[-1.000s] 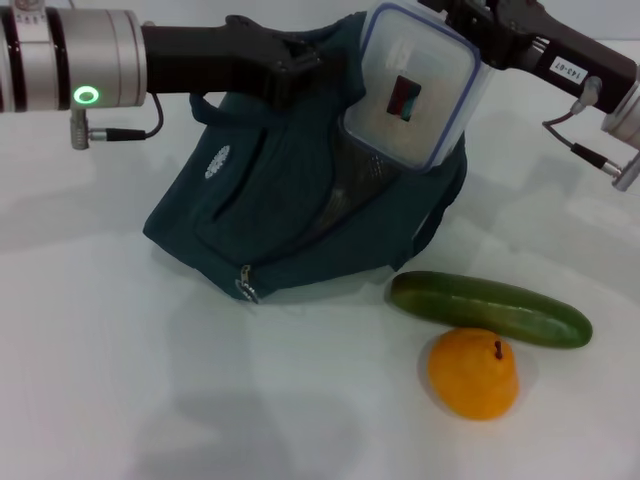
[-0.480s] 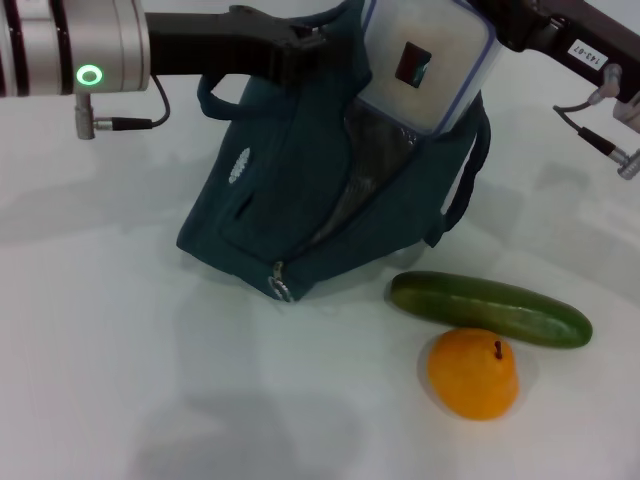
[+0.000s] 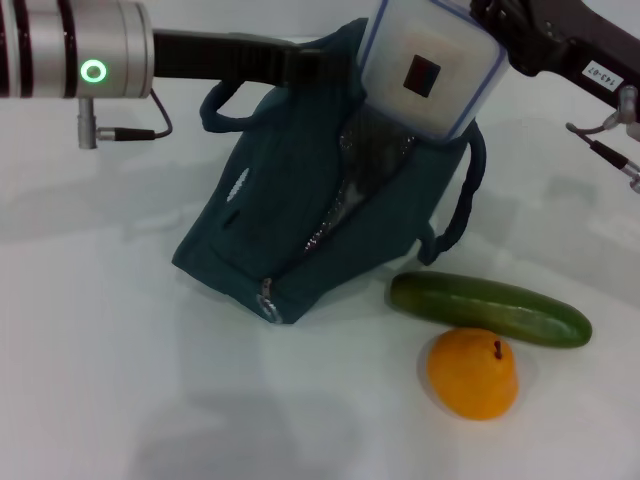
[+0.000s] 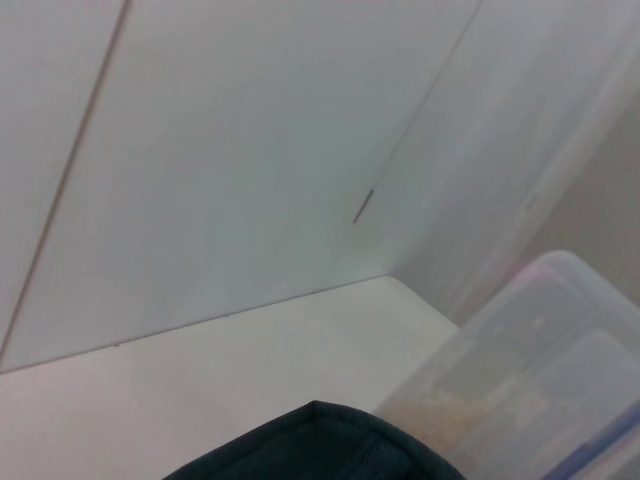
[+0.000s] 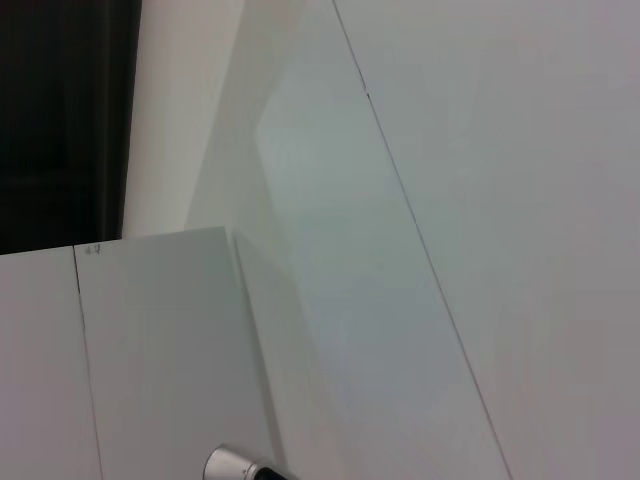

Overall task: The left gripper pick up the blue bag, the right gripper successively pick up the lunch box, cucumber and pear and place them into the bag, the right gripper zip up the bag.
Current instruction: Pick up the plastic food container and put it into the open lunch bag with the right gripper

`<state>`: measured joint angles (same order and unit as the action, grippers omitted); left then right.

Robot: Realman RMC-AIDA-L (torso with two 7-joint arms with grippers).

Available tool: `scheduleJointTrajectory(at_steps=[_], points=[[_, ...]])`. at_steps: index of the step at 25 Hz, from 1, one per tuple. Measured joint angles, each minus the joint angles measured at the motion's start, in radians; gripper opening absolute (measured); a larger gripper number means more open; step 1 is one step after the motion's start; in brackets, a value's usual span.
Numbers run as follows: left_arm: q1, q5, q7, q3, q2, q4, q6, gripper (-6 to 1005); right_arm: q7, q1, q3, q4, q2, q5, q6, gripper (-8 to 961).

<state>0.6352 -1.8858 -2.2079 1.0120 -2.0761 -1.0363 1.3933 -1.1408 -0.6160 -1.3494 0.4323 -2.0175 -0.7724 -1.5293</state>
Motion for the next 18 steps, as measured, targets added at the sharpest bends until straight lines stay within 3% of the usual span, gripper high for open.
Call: scheduleJointTrajectory(at_steps=[12,18], points=[[-0.001,0.004,0.070,-0.079,-0.004,0.086,-0.031,46,0.006,-0.016,-0.003,-0.042,0.001,-0.014,0.017,222],[-0.003,0.004,0.091,-0.080,0.000,0.096,-0.049,46,0.004,-0.052,-0.032,-0.082,-0.006,-0.014,0.103,229]])
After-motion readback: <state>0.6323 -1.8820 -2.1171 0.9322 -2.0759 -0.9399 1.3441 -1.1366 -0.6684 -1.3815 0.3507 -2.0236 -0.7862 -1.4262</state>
